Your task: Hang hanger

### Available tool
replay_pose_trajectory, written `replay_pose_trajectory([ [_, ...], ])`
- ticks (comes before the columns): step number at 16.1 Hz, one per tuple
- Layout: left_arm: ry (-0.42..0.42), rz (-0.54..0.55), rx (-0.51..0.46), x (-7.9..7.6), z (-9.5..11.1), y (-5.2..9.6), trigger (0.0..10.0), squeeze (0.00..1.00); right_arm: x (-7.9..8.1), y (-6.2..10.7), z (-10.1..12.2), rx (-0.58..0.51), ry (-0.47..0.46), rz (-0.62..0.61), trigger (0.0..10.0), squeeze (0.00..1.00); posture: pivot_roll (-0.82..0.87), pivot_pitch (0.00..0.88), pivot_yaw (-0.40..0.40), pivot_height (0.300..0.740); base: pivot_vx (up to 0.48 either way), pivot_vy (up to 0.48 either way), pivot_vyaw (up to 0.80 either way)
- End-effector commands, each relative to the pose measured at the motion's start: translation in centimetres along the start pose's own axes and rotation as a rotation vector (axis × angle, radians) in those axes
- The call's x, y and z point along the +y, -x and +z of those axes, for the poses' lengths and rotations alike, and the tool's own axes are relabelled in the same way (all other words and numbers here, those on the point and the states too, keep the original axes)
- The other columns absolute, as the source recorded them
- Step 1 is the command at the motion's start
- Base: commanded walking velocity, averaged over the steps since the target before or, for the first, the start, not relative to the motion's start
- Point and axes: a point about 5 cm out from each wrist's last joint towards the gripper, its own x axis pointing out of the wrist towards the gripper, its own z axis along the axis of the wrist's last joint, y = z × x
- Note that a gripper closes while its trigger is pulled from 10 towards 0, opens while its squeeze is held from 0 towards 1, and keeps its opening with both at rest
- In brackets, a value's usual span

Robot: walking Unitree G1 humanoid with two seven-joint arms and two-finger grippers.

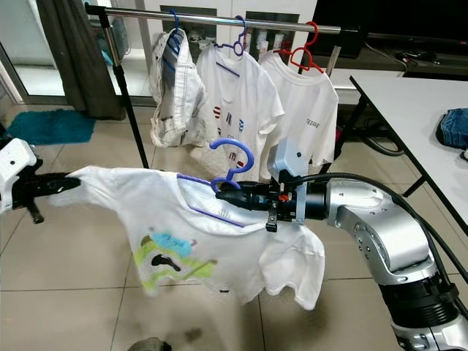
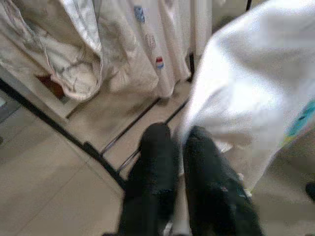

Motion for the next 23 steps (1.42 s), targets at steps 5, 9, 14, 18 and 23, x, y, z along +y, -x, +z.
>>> replay_pose_trajectory([
  [5, 0.06, 0.128, -0.111, 0.1, 0.1, 0.5, 10.0, 1.0, -0.3, 0.6, -1.2, 0.009, -0.063, -0.141, 10.0, 0.0, -0.08, 0.0, -0.056, 0.74, 0.0, 0.0, 0.0],
  [9, 0.131, 0.316, -0.19, -1.1, 0.0, -0.5, 10.0, 0.05, -0.2, 0.1, -4.5, 0.005, -0.186, -0.451, 10.0, 0.0, -0.06, 0.0, -0.08, 0.74, 0.0, 0.0, 0.0],
  [14, 0.245, 0.323, -0.288, -9.3, 1.9, -6.4, 10.0, 0.0, -0.3, -1.2, -10.3, 0.063, -0.388, -0.886, 10.0, 0.0, -0.06, 0.0, -0.055, 0.74, 0.0, 0.0, 0.0],
  [18, 0.284, 0.437, -0.234, -11.1, 1.8, -8.2, 10.0, 0.0, -0.8, -2.0, -10.7, 0.128, -0.323, -0.971, 10.0, 0.0, -0.06, 0.0, -0.047, 0.74, 0.069, 0.0, 0.59],
  [23, 0.287, 0.517, -0.194, -11.5, 1.9, -7.9, 10.0, 0.0, -0.7, -3.5, -10.4, 0.092, -0.326, -0.939, 10.0, 0.0, -0.05, 0.0, -0.047, 0.74, 0.299, 0.0, 0.8],
])
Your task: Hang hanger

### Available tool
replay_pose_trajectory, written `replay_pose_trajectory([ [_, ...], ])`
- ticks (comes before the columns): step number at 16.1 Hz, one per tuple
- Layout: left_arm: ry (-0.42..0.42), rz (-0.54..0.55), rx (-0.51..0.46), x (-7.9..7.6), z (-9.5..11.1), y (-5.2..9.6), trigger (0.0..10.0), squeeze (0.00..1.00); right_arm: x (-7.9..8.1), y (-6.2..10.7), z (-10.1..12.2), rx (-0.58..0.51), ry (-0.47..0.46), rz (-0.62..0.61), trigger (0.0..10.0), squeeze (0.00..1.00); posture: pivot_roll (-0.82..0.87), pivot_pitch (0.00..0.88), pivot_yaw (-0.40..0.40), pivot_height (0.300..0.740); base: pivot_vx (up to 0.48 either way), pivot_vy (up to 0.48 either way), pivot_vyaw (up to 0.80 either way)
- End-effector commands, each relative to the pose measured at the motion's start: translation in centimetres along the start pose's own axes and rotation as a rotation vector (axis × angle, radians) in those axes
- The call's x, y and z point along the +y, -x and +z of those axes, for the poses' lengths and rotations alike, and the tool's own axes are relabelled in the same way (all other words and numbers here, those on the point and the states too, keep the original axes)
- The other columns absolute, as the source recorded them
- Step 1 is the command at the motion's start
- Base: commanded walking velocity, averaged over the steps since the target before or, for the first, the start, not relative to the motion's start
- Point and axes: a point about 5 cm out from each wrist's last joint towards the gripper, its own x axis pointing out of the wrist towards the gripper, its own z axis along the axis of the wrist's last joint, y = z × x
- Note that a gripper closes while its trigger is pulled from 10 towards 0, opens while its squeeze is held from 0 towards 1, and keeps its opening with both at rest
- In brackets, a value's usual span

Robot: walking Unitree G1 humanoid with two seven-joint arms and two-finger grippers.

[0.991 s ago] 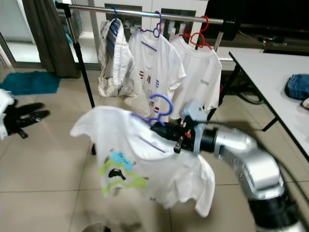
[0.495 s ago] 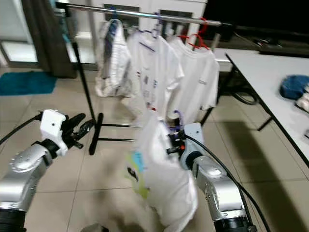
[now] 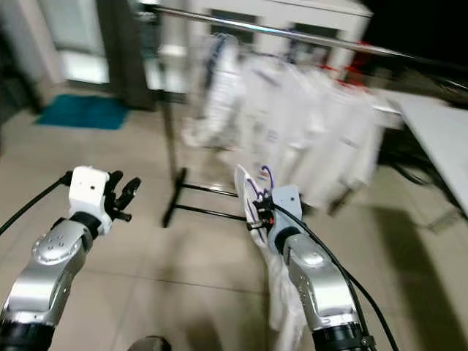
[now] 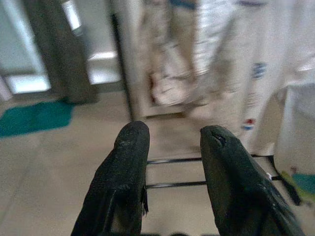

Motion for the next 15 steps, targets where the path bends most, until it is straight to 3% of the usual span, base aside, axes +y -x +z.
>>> replay_pose_trajectory([
  [1, -0.001, -0.012, -0.014, -0.6, 0.6, -0.1, 10.0, 0.0, -0.2, 0.0, 1.0, -0.046, 0.005, -0.009, 10.0, 0.0, -0.05, 0.0, -0.043, 0.74, 0.304, 0.0, 0.8],
  [4, 0.013, -0.031, -0.022, -1.0, 0.9, -0.2, 10.0, 0.0, -1.2, 0.2, 1.4, -0.084, -0.07, -0.092, 10.0, 0.0, -0.06, 0.0, -0.032, 0.74, 0.309, 0.0, 0.27],
  [9, -0.013, -0.1, -0.009, -1.8, 0.7, -0.2, 10.0, 0.0, -2.4, 1.0, 2.1, -0.121, -0.041, -0.183, 10.0, 0.0, -0.06, 0.0, -0.042, 0.74, 0.302, 0.0, 0.0],
  [12, -0.012, -0.112, 0.002, -1.9, 0.7, 0.1, 10.0, 0.0, -3.1, 1.1, 2.5, -0.116, -0.024, -0.219, 10.0, 0.0, -0.05, 0.0, -0.048, 0.74, 0.296, 0.0, -0.8],
  [15, -0.012, -0.118, 0.008, -1.7, 0.5, 0.4, 10.0, 0.0, -3.1, 1.3, 2.9, -0.124, -0.012, -0.176, 10.0, 0.0, -0.05, 0.0, -0.054, 0.74, 0.299, 0.0, -0.53],
])
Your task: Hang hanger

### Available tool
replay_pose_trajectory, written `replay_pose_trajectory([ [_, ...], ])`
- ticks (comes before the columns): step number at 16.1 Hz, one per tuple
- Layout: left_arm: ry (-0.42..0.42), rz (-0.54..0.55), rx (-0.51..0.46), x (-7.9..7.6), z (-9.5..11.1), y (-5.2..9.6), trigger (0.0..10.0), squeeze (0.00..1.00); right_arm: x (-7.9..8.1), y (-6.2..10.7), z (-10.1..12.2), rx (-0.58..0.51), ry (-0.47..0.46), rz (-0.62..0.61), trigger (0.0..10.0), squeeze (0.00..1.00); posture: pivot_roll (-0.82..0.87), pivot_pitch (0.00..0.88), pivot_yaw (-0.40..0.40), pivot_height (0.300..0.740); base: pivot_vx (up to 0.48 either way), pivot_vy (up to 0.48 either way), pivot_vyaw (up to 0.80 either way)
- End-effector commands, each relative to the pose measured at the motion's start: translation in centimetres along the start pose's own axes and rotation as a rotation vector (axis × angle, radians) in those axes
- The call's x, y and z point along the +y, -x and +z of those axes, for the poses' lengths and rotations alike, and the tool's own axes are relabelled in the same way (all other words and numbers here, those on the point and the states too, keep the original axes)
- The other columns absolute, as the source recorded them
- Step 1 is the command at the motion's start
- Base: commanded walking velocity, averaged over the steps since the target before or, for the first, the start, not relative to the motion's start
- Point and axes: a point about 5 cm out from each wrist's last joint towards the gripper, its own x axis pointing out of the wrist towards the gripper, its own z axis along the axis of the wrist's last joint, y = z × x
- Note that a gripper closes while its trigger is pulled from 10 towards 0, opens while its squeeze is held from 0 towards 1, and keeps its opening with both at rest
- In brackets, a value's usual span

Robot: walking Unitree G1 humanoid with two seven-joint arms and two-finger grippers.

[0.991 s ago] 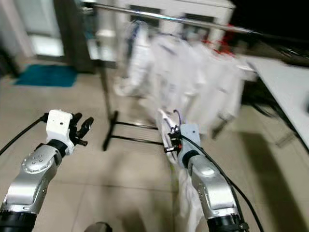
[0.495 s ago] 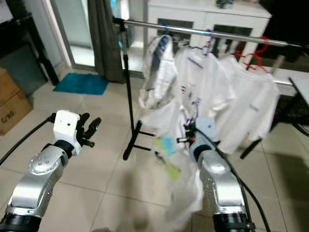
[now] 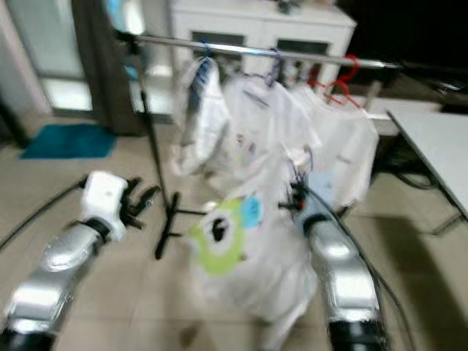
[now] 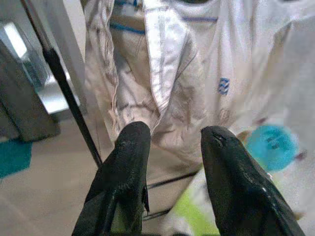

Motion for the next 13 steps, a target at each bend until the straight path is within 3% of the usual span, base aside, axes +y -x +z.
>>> replay_pose_trajectory([
  [1, 0.012, -0.004, -0.006, -0.3, 0.26, -0.2, 10.0, 0.0, -0.37, 0.09, 0.67, -0.019, 0.012, 0.009, 10.0, 0.0, -0.05, 0.0, -0.054, 0.74, 0.296, 0.0, 0.0],
  [8, 0.063, 0.013, -0.018, -0.18, 0.61, -0.01, 10.0, 0.0, 0.06, -0.23, 0.76, -0.007, 0.022, 0.057, 10.0, 0.0, -0.05, 0.0, -0.049, 0.74, 0.298, 0.0, 0.0],
  [13, 0.07, 0.027, -0.026, 0.13, 0.8, -0.15, 10.0, 0.0, -0.07, -0.39, 0.76, -0.014, 0.02, 0.013, 10.0, 0.0, -0.04, 0.0, -0.055, 0.74, 0.304, 0.0, 0.0],
])
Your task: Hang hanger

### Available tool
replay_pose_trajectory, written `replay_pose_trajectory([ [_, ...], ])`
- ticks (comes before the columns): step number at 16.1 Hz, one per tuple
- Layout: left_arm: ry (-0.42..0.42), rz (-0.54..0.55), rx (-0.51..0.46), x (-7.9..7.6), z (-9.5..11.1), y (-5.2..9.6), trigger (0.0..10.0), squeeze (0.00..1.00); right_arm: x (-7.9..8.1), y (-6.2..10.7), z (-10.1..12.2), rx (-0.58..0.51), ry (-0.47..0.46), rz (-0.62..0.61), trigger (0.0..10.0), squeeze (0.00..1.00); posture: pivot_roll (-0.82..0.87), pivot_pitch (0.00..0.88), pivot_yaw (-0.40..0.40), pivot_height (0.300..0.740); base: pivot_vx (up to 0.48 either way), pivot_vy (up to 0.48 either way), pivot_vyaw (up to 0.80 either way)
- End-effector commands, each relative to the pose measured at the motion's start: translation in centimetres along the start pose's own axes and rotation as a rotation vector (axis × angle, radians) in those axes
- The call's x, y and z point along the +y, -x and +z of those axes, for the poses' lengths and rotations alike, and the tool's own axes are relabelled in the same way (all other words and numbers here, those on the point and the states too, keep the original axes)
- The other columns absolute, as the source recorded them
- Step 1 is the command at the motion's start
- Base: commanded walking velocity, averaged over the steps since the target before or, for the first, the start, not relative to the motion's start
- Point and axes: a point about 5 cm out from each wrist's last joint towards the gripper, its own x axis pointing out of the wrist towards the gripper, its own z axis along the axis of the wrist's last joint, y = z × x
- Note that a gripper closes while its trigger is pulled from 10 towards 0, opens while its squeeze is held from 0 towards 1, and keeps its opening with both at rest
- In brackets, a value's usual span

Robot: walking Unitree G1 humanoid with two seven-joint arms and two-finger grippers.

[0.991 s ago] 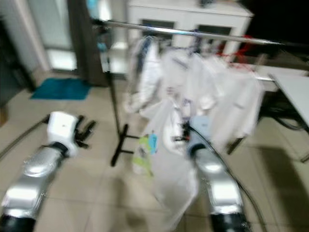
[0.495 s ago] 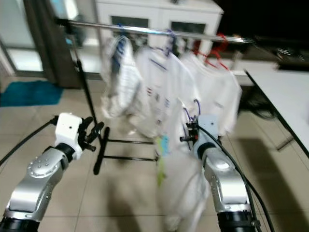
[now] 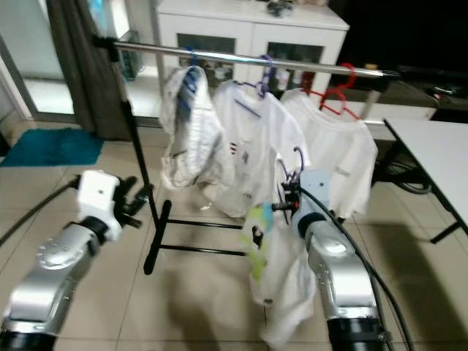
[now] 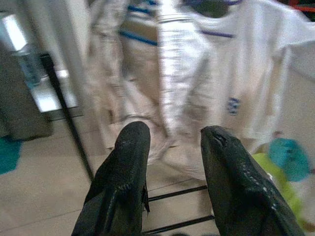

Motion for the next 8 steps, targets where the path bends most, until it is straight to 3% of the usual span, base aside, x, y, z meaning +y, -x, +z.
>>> replay_pose_trajectory([
  [1, 0.001, -0.002, -0.01, -0.17, 0.46, -0.36, 10.0, 0.0, 0.03, -0.17, 0.95, -0.038, 0.011, 0.003, 10.0, 0.0, -0.05, 0.0, -0.053, 0.74, 0.307, 0.0, 0.0],
  [8, -0.011, -0.018, -0.005, -0.19, 0.51, -0.62, 10.0, 0.0, 0.24, -0.29, 1.11, -0.045, 0.008, 0.001, 10.0, 0.0, -0.05, 0.0, -0.046, 0.74, 0.309, 0.0, 0.0],
])
